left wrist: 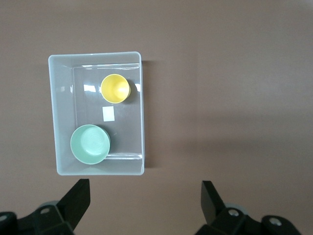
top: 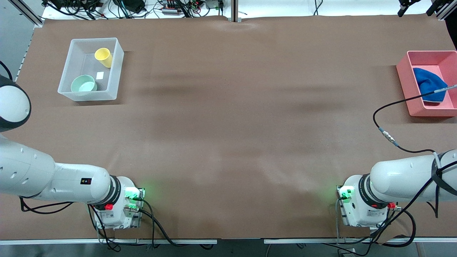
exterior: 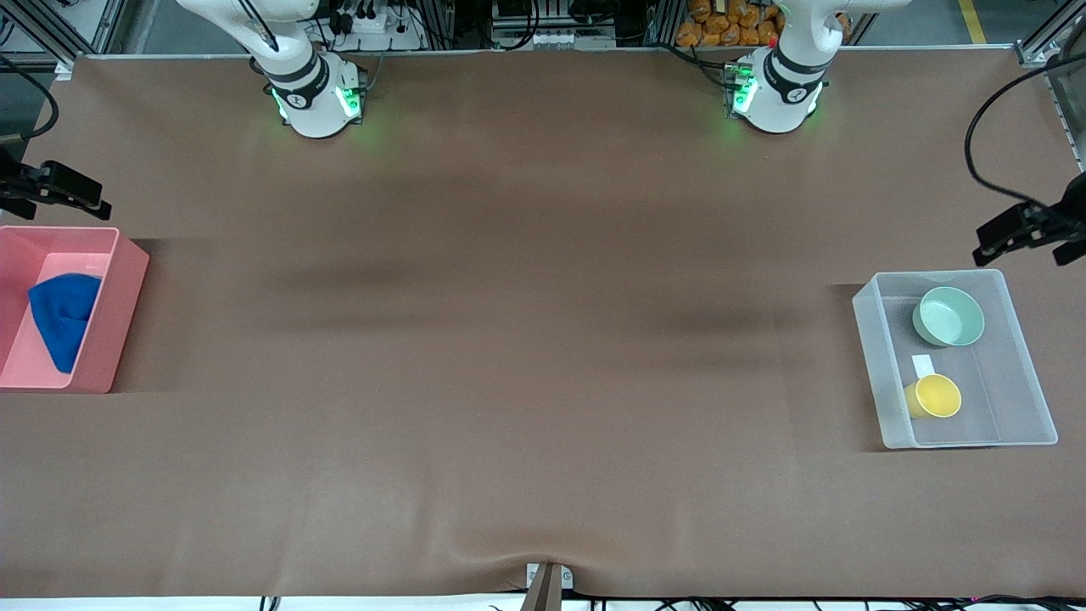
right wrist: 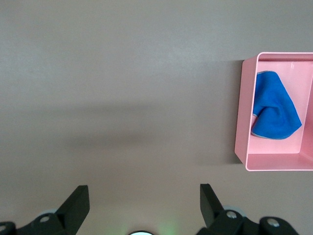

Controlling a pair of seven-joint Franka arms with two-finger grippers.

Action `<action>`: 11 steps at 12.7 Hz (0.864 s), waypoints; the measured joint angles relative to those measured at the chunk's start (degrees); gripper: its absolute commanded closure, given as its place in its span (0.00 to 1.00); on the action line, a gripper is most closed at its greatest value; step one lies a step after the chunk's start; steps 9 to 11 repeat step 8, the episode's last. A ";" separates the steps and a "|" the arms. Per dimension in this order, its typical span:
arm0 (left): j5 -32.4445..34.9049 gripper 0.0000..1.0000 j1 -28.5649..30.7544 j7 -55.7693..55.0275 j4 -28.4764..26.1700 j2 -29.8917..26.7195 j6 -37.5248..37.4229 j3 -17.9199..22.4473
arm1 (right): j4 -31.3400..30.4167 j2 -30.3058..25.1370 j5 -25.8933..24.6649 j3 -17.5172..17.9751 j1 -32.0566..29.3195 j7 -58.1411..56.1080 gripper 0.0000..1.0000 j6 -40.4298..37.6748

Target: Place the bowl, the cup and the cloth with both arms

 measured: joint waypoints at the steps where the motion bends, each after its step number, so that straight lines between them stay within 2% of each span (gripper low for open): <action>1: 0.00 0.00 -0.01 -0.55 0.47 -0.11 -0.62 -0.06 | -0.01 0.00 0.00 -0.05 -0.15 0.00 0.00 0.00; 6: -0.01 0.00 0.01 -0.77 0.49 0.54 -0.77 -0.07 | 0.01 0.00 3.00 0.04 -0.22 0.50 0.00 0.00; 11: -0.08 0.00 0.02 -0.77 0.50 0.54 -0.77 -0.07 | 0.06 0.00 3.28 0.16 -0.21 0.83 0.00 0.05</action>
